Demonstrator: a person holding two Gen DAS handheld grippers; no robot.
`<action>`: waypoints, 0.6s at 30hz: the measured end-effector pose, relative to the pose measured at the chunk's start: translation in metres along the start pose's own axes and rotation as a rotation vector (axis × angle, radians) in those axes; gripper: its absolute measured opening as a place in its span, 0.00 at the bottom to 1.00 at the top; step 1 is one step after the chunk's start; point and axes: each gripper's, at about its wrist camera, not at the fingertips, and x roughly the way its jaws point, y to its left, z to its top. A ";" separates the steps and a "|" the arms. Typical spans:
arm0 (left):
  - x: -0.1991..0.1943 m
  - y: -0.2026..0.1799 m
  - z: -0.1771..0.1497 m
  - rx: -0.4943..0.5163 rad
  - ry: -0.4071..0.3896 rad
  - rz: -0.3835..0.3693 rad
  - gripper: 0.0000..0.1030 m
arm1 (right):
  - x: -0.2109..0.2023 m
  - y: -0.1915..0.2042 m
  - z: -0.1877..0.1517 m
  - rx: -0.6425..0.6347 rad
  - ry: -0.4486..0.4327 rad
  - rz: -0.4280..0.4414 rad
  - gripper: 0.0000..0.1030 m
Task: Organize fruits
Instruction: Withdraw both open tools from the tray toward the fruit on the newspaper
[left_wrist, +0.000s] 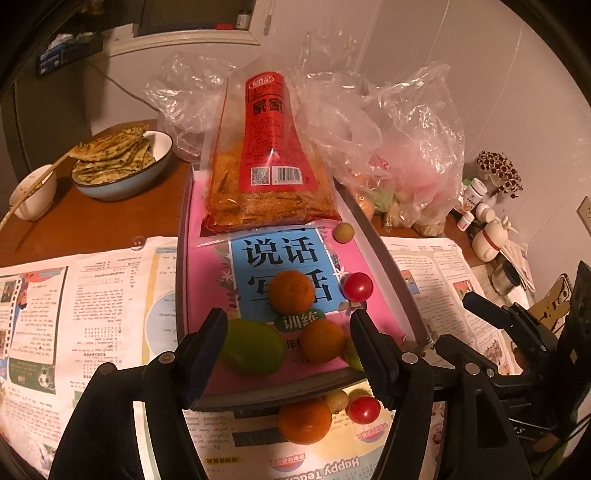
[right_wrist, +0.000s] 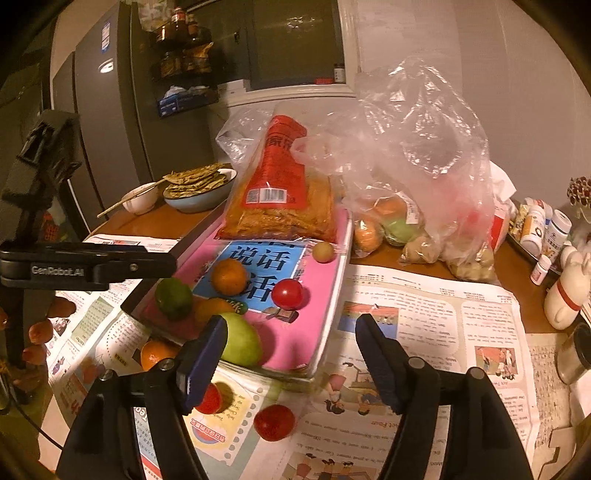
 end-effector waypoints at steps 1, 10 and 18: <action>-0.001 0.000 -0.001 0.001 -0.001 0.004 0.71 | -0.001 0.000 0.000 0.002 0.000 0.000 0.69; -0.013 -0.003 -0.010 0.002 -0.011 0.033 0.76 | -0.006 0.005 -0.004 -0.003 -0.008 0.015 0.72; -0.022 0.000 -0.018 -0.003 -0.016 0.034 0.76 | -0.011 0.013 -0.008 -0.017 -0.010 0.031 0.75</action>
